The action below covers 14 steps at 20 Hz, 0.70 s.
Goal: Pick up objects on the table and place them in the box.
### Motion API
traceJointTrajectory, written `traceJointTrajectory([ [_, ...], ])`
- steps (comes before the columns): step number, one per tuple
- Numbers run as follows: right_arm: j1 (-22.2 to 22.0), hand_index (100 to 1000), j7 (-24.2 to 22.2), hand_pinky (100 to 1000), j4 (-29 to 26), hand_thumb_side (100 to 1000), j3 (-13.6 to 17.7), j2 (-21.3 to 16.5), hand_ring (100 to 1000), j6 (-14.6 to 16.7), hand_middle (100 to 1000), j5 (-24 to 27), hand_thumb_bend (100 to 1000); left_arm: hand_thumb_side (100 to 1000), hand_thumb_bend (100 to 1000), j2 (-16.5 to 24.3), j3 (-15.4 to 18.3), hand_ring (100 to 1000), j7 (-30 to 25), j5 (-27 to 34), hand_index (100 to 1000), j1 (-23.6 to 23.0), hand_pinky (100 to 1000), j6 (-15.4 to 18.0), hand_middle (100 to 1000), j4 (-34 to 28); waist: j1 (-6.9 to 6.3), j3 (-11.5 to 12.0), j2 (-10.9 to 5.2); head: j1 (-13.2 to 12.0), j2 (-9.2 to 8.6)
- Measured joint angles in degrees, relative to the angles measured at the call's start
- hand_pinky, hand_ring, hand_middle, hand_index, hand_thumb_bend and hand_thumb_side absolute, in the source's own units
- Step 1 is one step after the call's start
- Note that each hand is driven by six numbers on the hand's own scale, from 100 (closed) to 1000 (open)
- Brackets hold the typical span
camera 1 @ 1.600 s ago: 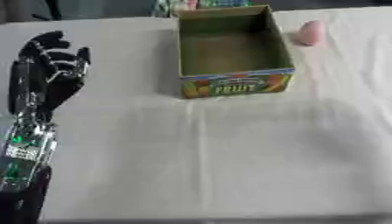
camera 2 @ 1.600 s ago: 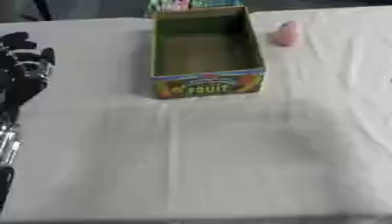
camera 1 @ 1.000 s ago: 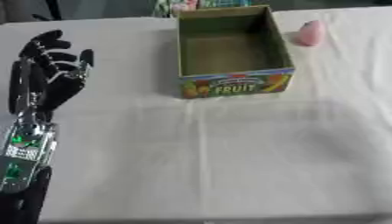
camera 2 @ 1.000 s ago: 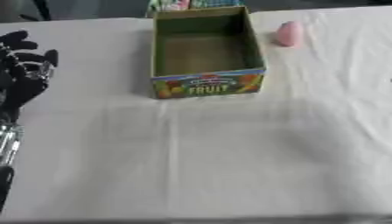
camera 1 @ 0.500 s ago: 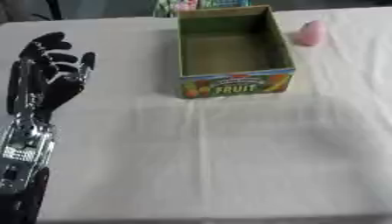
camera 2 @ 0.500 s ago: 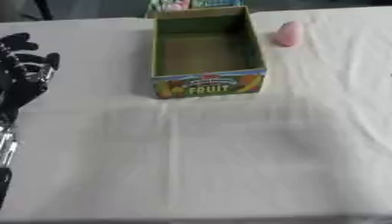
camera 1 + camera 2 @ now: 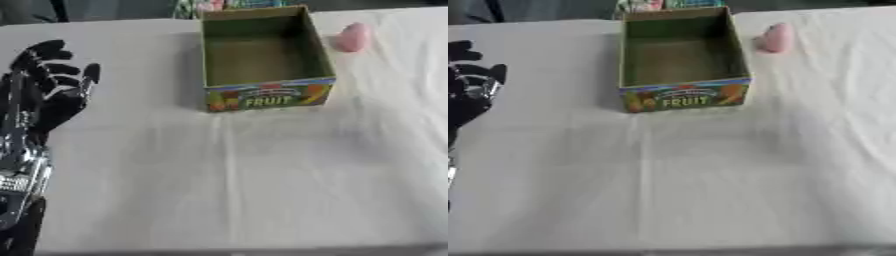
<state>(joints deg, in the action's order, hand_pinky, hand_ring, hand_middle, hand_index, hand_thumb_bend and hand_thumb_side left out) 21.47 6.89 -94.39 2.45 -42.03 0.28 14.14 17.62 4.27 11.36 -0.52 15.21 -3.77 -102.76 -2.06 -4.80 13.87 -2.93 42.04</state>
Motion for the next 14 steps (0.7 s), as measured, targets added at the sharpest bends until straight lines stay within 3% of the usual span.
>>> traceJointTrajectory([
  [8, 6.3, 863, -2.4, 676, 7.8, 330, -1.2, -4.2, 765, 0.6, 727, -4.5, 129, 100, 447, -0.2, -1.1, 586, -1.0, 0.2, 758, 0.5, 552, 0.0, 615, -0.6, 0.05, 2.1, 0.25, 2.6, -0.32],
  [14, 11.5, 868, -4.6, 687, 14.9, 343, -2.3, -5.1, 777, 1.6, 739, -9.8, 129, 100, 447, -0.5, -2.0, 587, -2.0, 0.5, 758, 1.0, 552, 0.0, 616, -0.8, 0.15, 3.8, 0.3, 5.0, -0.33],
])
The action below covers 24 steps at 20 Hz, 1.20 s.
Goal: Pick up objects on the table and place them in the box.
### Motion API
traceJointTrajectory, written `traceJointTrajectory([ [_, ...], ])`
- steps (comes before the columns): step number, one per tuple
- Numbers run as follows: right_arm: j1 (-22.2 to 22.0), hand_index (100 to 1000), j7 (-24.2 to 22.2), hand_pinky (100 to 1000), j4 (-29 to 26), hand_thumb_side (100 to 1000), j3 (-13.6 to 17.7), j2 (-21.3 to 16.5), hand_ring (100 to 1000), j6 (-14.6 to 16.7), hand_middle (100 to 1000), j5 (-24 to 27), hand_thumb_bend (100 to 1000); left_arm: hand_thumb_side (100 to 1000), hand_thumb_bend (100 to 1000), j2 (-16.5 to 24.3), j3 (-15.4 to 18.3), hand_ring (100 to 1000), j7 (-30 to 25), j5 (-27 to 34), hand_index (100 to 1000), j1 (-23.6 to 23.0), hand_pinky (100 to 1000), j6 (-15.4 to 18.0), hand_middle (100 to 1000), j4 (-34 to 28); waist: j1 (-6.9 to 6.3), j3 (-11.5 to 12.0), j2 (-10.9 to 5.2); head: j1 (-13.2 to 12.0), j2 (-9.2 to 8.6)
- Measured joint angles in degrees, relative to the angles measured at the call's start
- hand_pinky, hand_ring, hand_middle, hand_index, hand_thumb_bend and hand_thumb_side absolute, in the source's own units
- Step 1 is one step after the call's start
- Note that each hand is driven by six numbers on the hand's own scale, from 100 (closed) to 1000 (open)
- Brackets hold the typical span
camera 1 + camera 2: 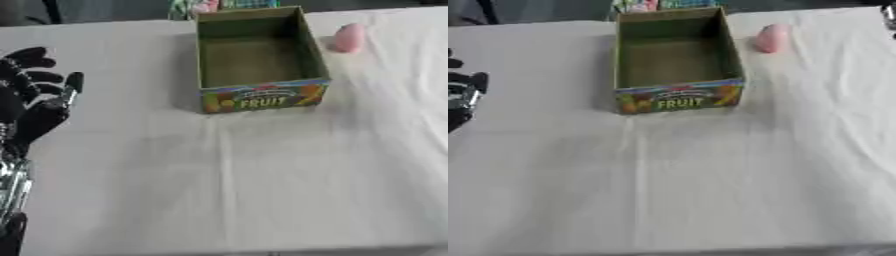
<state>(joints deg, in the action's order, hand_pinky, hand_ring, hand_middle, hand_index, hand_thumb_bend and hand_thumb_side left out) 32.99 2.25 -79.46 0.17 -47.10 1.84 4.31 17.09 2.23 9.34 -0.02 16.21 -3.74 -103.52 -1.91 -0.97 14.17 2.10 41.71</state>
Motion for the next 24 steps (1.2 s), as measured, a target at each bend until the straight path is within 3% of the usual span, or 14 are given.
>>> traceJointTrajectory([
  [15, 11.0, 884, -2.4, 708, 17.9, 358, -0.9, 2.0, 807, 3.3, 772, -16.7, 131, 100, 447, -0.7, -1.9, 588, -2.1, 0.5, 759, 1.6, 552, 0.0, 617, -0.6, 0.63, 4.0, 0.32, 5.8, 0.02],
  [24, 14.2, 894, -2.5, 715, 25.5, 337, -0.7, 4.1, 824, 4.6, 788, -21.4, 169, 100, 449, -1.5, -3.3, 589, -3.5, 0.7, 759, 2.9, 553, 0.0, 618, -0.7, 0.85, 6.6, 0.66, 8.8, -0.01],
])
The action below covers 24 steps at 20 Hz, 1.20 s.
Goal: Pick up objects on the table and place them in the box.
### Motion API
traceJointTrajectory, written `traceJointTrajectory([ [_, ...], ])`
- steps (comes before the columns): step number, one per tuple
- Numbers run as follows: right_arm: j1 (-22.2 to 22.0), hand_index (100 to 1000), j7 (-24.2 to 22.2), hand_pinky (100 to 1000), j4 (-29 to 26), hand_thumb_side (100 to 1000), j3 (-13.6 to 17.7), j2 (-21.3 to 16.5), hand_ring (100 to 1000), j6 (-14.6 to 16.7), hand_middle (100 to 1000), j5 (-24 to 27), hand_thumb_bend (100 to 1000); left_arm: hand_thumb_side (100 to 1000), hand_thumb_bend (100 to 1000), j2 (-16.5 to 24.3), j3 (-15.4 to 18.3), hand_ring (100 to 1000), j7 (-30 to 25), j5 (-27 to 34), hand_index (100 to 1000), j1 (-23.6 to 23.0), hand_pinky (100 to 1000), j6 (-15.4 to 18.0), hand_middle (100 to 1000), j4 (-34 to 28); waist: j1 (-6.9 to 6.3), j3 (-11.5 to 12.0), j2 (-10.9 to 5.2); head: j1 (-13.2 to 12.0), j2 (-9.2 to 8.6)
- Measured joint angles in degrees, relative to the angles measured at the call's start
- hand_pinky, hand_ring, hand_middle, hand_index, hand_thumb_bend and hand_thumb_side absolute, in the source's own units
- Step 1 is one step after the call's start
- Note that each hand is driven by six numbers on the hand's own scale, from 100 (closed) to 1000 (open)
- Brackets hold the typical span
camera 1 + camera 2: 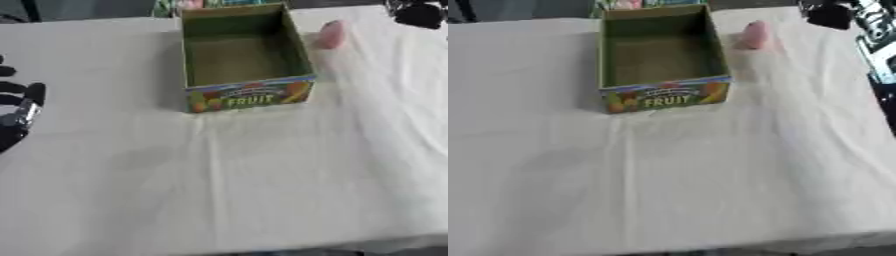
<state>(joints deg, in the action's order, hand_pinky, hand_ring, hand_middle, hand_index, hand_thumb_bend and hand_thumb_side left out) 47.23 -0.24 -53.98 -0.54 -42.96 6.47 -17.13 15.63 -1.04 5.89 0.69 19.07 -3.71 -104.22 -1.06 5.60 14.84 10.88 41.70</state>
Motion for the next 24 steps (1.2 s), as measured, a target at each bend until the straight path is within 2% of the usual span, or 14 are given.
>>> traceJointTrajectory([
  [10, 1.2, 926, -0.8, 771, 7.7, 305, 1.2, 0.9, 889, 0.6, 858, -2.7, 323, 100, 448, -0.5, -1.8, 588, -2.1, 0.3, 760, 1.7, 553, 0.0, 619, -0.5, 0.76, 4.3, 0.35, 3.6, -0.51],
  [14, 1.2, 932, -0.9, 781, 10.6, 301, 1.7, 0.9, 899, 0.8, 868, -3.6, 350, 100, 448, -0.5, -2.4, 588, -2.8, 0.5, 760, 2.1, 553, 0.0, 618, -0.6, 0.93, 5.7, 0.47, 4.8, -0.57],
  [24, 1.2, 940, 0.3, 805, 15.2, 308, 3.0, 0.9, 921, 0.8, 883, -3.7, 384, 100, 448, -0.6, -3.7, 588, -4.2, 0.8, 761, 2.6, 552, 0.0, 619, -0.6, 1.61, 7.9, 0.82, 7.0, -2.05],
])
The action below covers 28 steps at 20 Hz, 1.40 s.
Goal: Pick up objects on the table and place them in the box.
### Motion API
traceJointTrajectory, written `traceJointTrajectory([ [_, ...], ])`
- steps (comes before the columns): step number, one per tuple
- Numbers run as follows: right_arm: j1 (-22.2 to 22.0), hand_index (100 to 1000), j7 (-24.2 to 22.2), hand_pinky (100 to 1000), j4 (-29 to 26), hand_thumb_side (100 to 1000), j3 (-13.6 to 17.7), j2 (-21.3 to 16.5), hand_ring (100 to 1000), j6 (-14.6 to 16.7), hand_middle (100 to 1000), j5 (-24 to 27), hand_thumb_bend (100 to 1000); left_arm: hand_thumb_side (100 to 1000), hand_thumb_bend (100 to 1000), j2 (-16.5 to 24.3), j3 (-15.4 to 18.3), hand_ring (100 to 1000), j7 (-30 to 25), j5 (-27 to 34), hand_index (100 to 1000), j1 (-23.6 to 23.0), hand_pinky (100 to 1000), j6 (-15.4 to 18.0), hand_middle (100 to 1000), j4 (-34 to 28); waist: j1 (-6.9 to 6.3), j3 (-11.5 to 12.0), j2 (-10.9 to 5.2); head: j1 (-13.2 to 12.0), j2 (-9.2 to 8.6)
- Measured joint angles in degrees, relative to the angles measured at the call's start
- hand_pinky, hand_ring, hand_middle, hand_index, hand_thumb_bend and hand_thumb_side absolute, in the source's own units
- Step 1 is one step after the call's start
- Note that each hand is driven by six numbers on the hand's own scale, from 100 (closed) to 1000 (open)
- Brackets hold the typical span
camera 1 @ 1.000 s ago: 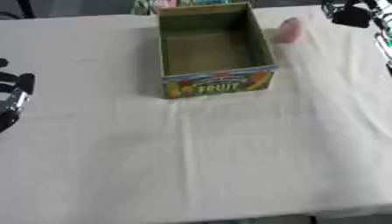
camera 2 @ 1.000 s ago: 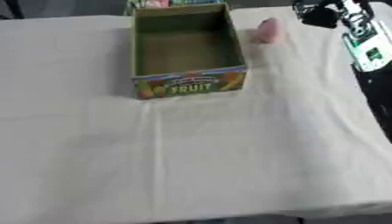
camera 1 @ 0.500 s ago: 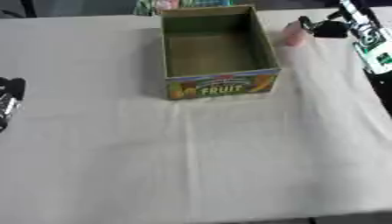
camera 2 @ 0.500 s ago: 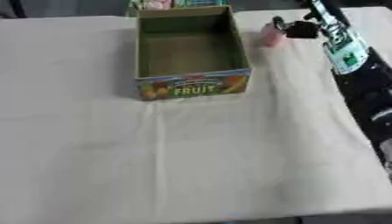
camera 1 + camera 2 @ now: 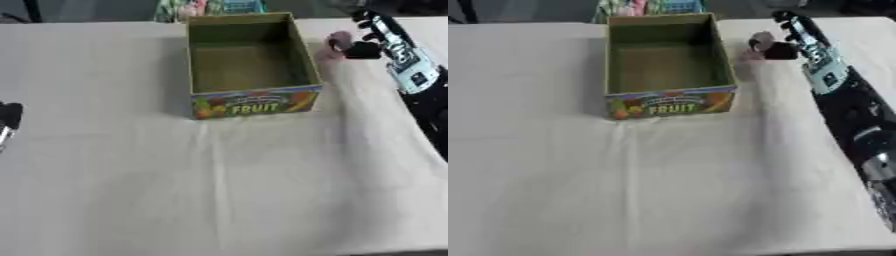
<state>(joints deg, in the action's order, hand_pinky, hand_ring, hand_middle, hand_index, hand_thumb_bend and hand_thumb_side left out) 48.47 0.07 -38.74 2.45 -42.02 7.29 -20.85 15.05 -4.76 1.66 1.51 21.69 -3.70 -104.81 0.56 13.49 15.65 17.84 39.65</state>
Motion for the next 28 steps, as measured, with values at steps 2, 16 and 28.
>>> traceJointTrajectory([
  [2, 0.0, 941, 0.4, 808, 0.8, 309, 0.1, 0.0, 923, -0.2, 884, 0.1, 385, 100, 448, 0.0, -0.1, 588, -0.2, 0.0, 761, 0.0, 552, 0.0, 619, 0.0, 0.06, 0.3, 0.12, 0.3, -0.26],
  [16, -0.2, 843, 4.0, 769, 5.1, 222, 0.7, -0.1, 846, -2.2, 751, 2.3, 197, 100, 446, 0.0, -0.7, 589, -0.9, 0.4, 763, 0.0, 552, -0.1, 621, 0.0, -0.11, 1.1, 0.26, 1.7, -1.03],
  [28, -0.6, 483, 9.4, 715, 5.3, 100, 0.7, -0.1, 706, -2.7, 401, 2.4, 100, 100, 445, 0.0, -0.8, 590, -1.1, 0.5, 764, 0.0, 552, 0.0, 622, 0.0, -0.45, 0.5, 0.27, 2.4, -0.93],
])
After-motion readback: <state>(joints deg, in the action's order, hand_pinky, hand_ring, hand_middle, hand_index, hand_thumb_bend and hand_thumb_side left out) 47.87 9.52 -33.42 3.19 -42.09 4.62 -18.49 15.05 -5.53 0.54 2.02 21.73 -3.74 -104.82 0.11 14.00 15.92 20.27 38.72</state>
